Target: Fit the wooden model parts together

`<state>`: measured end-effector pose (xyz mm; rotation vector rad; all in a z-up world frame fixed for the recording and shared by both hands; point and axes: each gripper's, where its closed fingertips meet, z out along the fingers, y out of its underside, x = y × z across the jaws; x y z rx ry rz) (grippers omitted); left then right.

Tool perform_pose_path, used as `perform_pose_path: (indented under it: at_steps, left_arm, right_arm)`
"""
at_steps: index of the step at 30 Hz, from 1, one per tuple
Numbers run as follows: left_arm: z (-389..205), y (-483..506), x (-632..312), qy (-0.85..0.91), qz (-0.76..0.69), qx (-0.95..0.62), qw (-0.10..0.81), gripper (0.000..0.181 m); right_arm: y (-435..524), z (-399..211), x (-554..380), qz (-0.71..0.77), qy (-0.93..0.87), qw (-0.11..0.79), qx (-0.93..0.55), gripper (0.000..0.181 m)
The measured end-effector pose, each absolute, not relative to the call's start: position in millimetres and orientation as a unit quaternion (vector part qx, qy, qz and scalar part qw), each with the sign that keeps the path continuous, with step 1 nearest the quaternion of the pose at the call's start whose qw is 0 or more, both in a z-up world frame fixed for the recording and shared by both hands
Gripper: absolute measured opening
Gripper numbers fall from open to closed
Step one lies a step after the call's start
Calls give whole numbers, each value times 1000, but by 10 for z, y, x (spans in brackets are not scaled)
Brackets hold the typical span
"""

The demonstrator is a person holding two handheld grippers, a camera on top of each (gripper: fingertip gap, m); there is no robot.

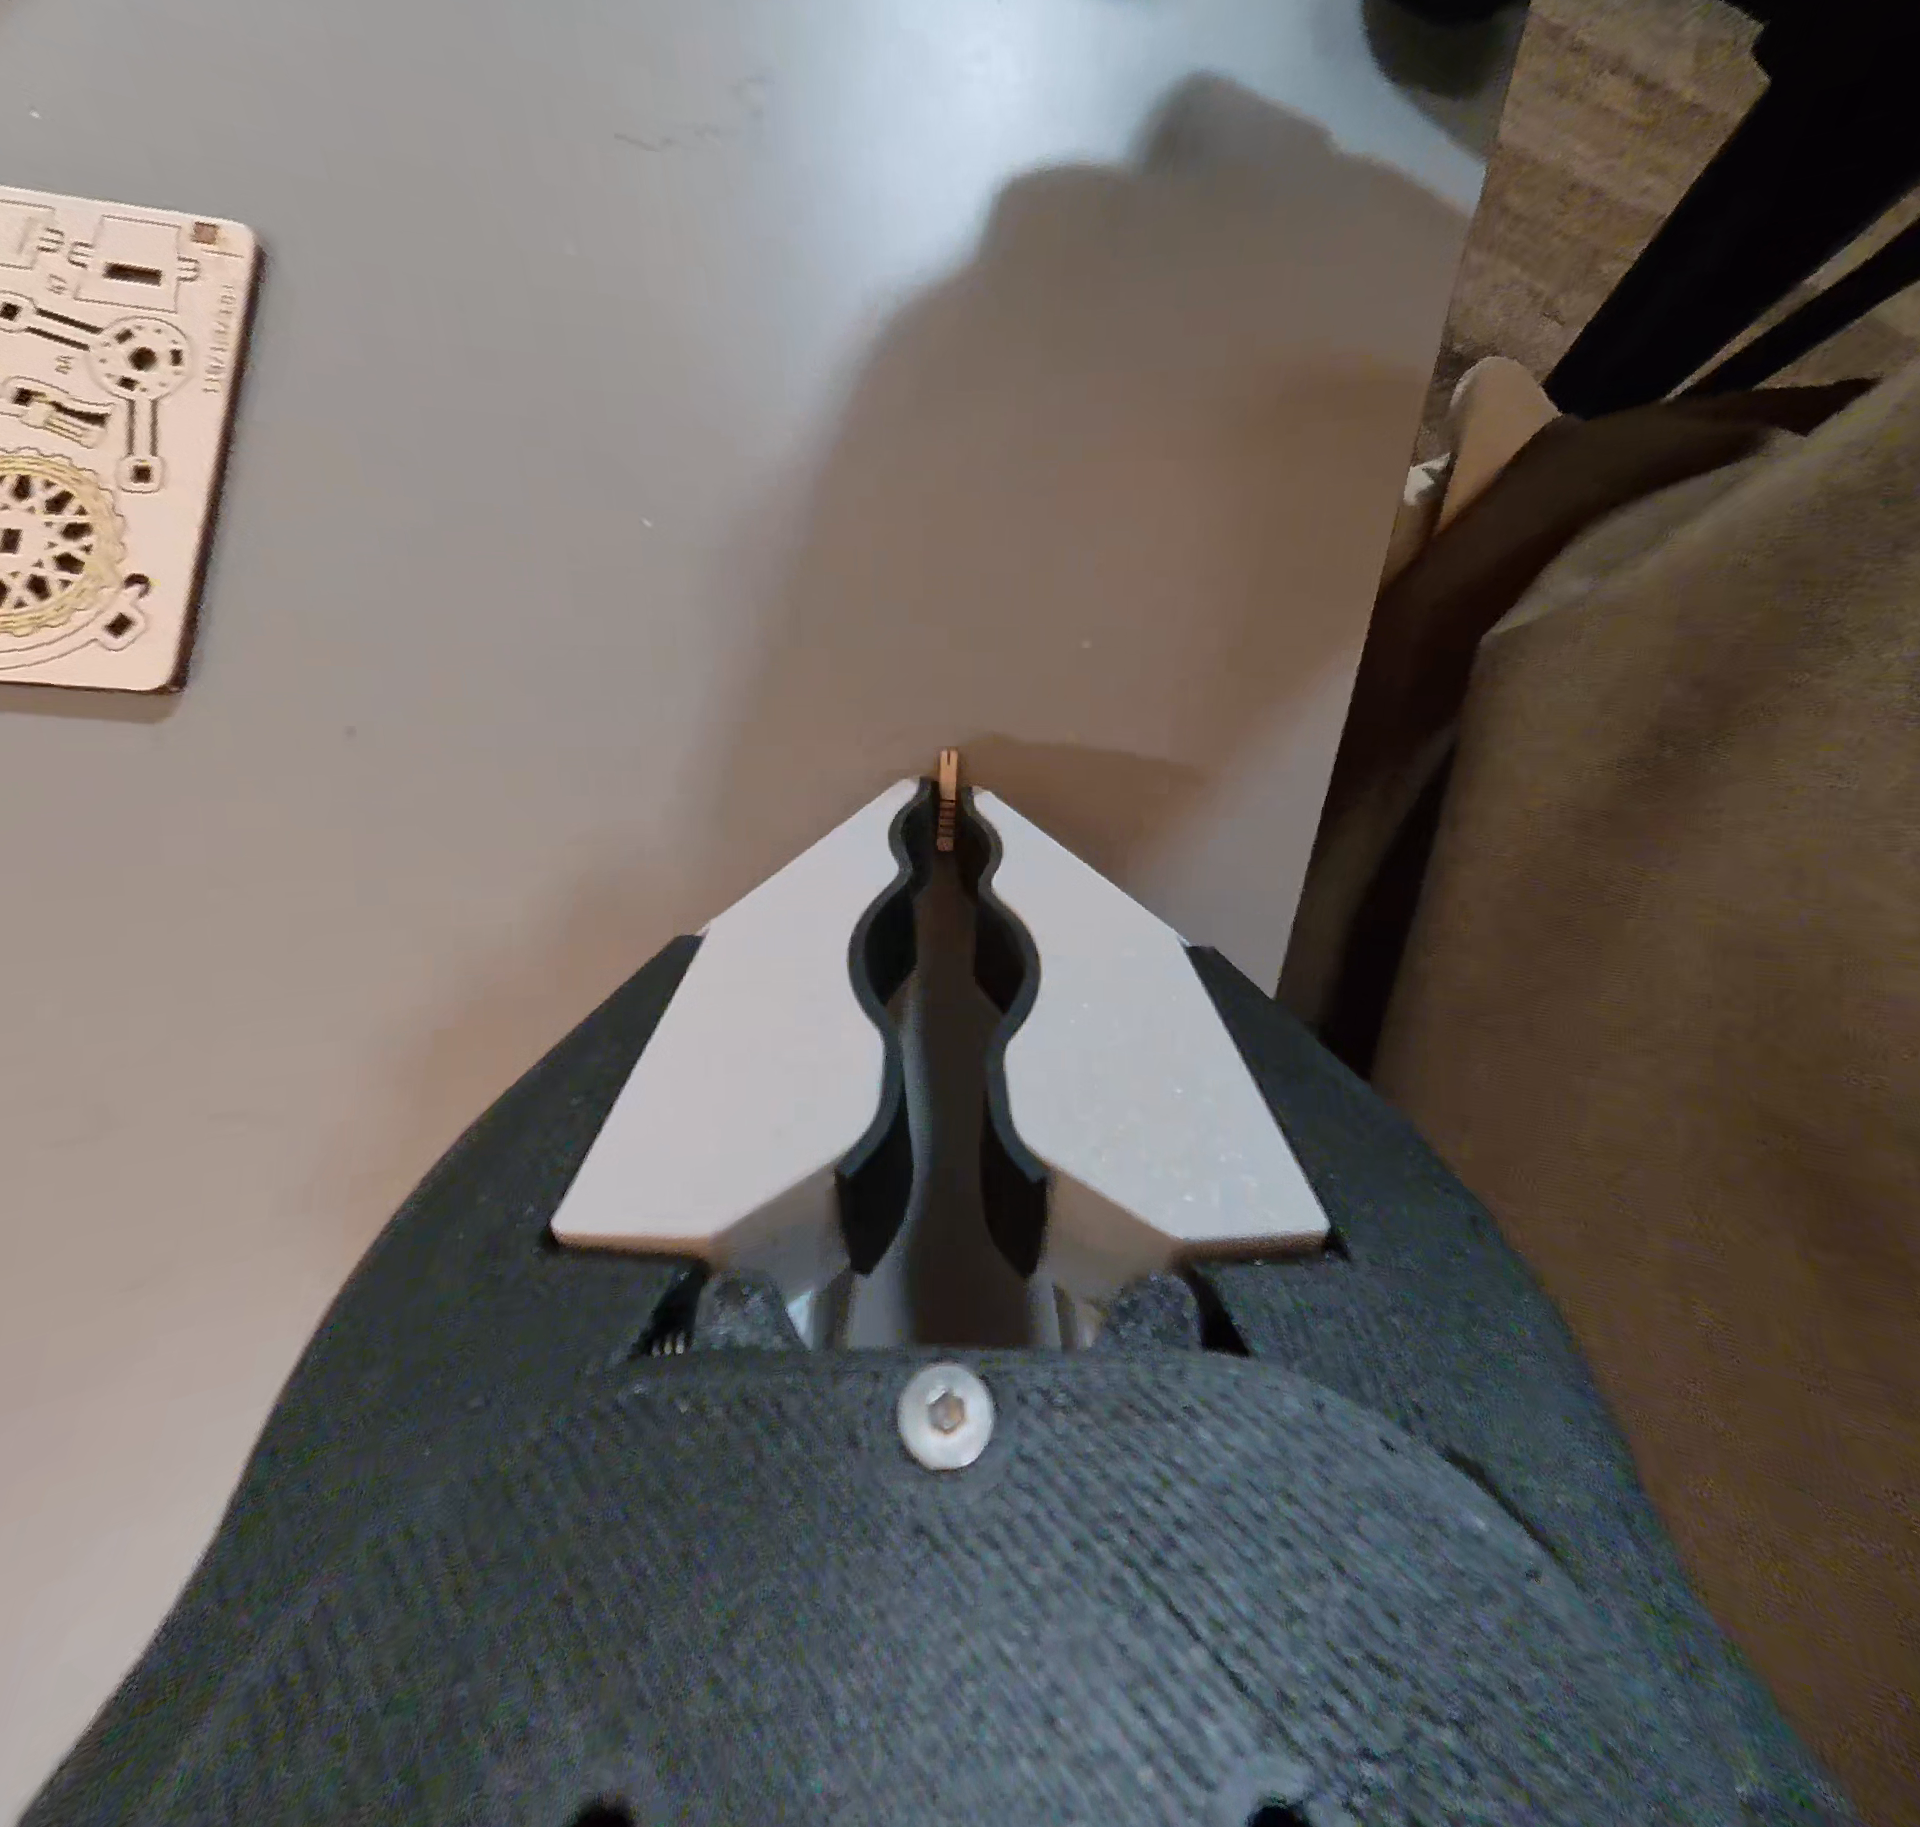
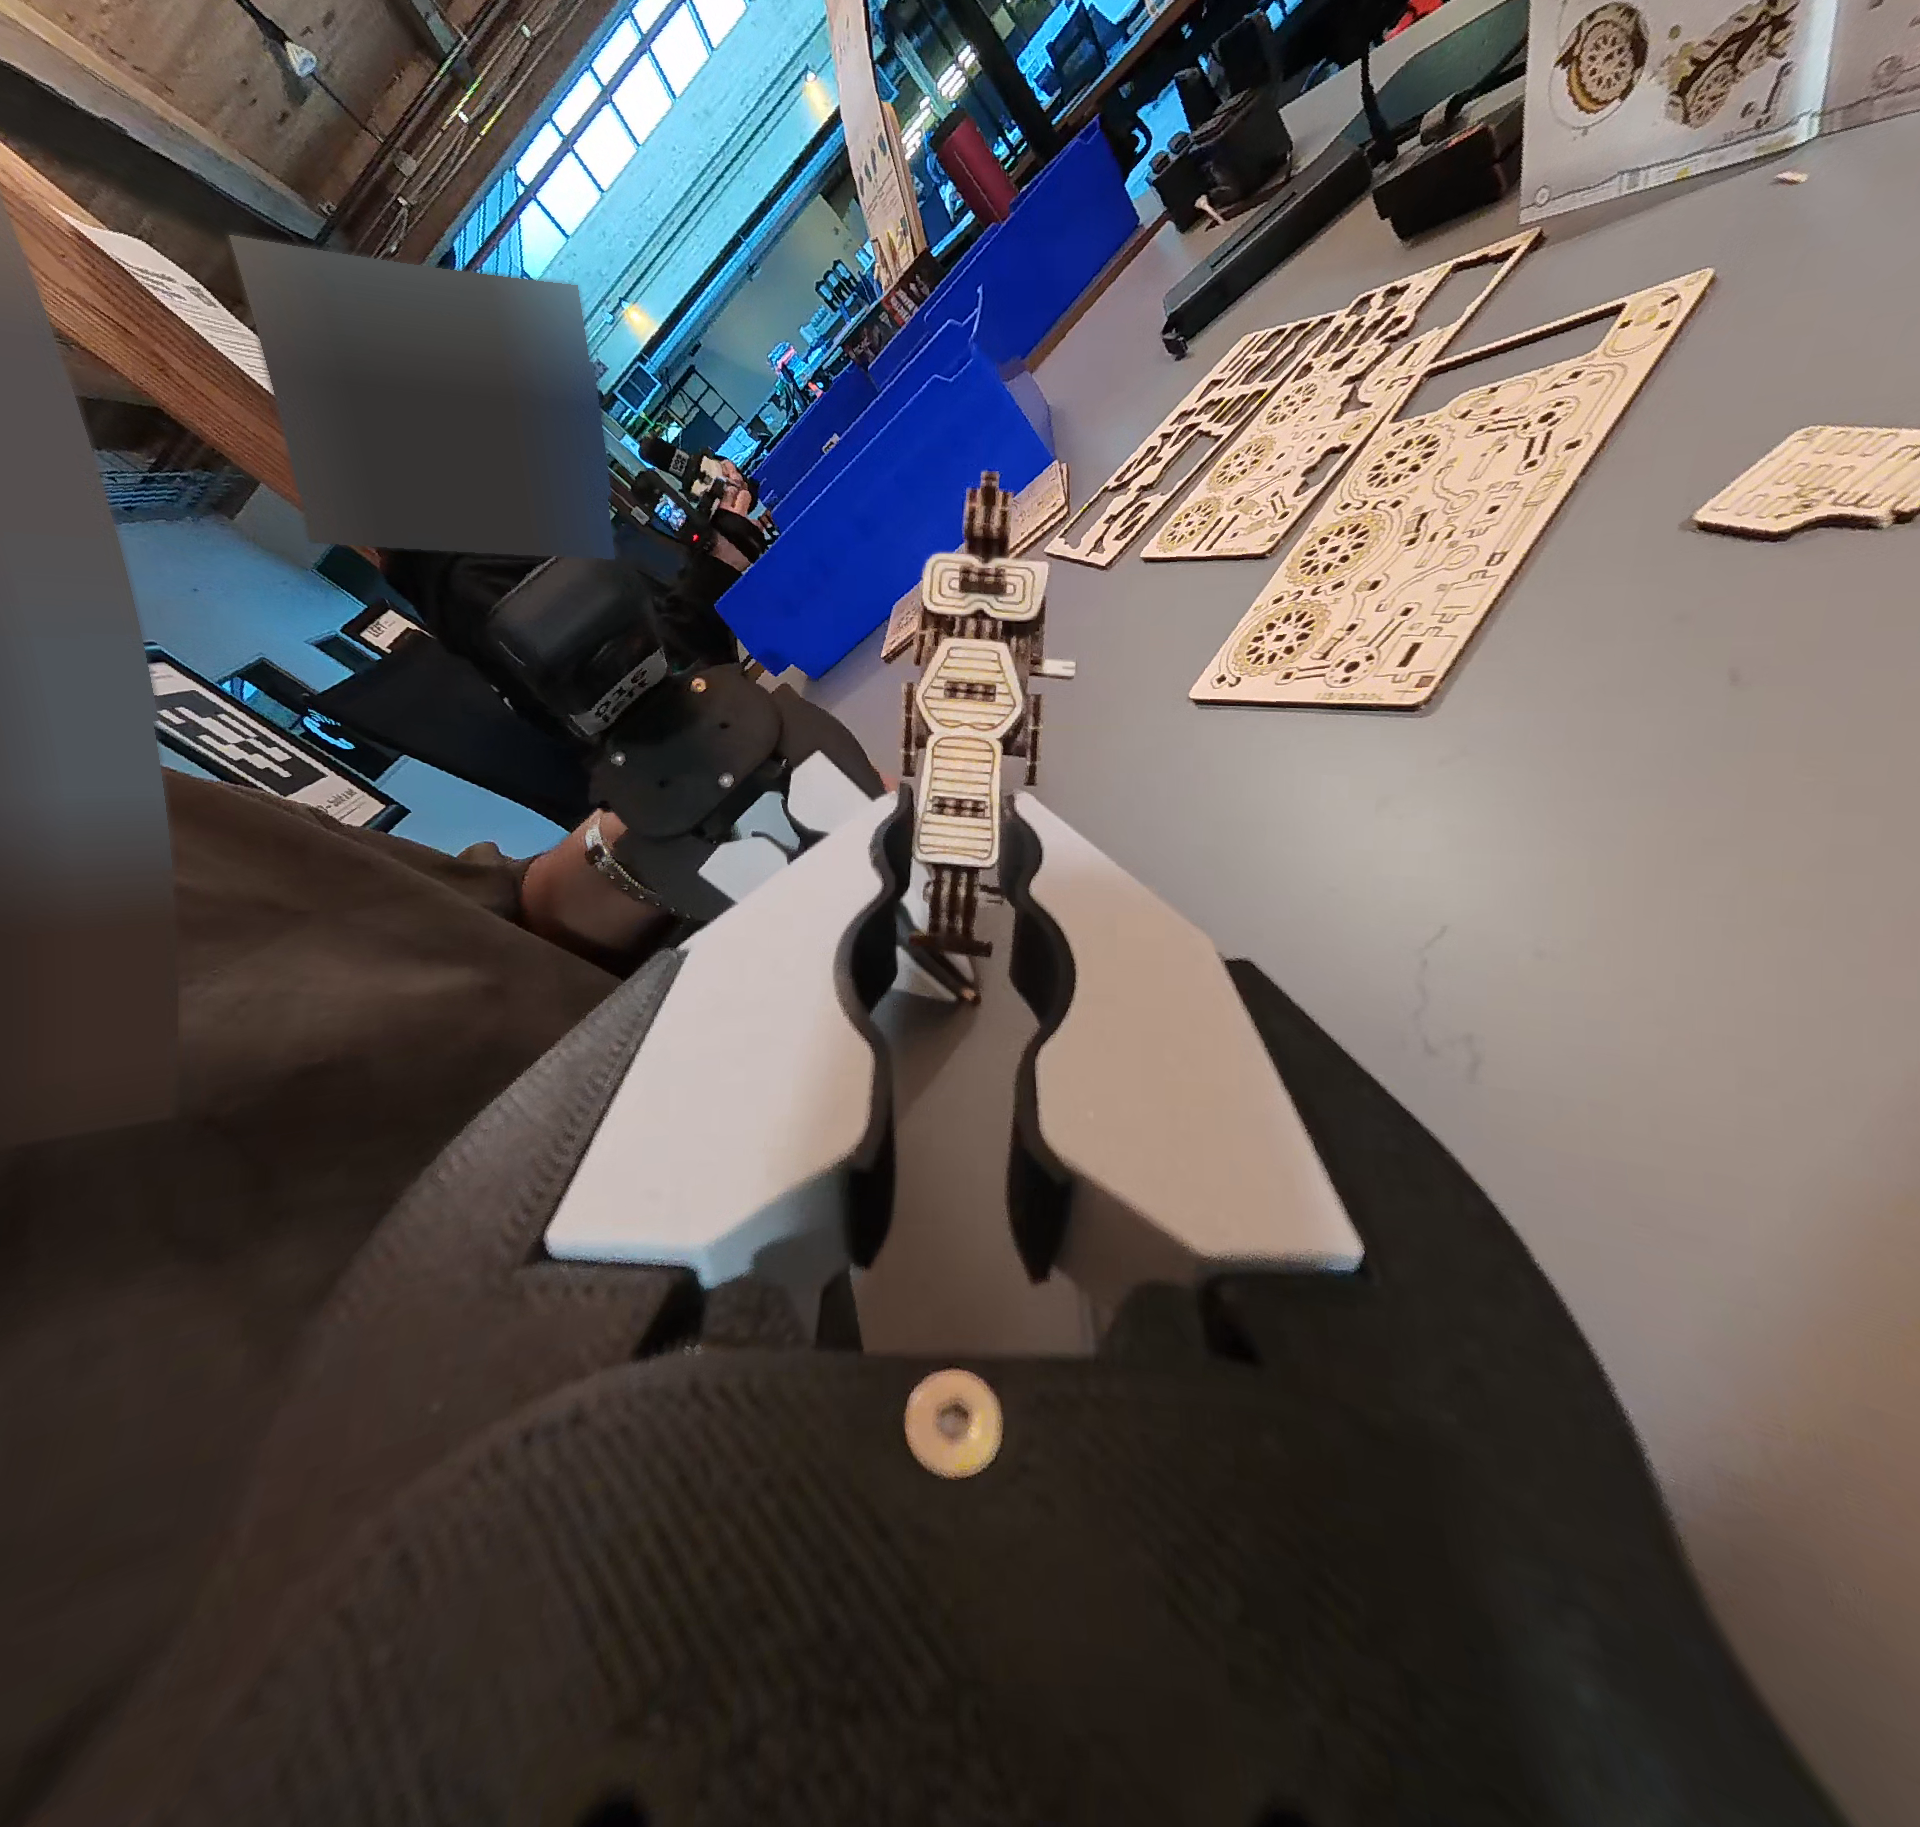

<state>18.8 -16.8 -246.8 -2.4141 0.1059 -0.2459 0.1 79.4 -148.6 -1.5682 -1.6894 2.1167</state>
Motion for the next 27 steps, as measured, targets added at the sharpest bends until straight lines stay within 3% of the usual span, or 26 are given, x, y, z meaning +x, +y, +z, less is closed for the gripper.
perform_pose_path:
  at_steps: [27]
  left_arm:
    - [-1740, 61, -185, -35, -67, -823, 563, 1]
  right_arm:
    - [587, -1659, 5, 647, -564, -13, -513, 14]
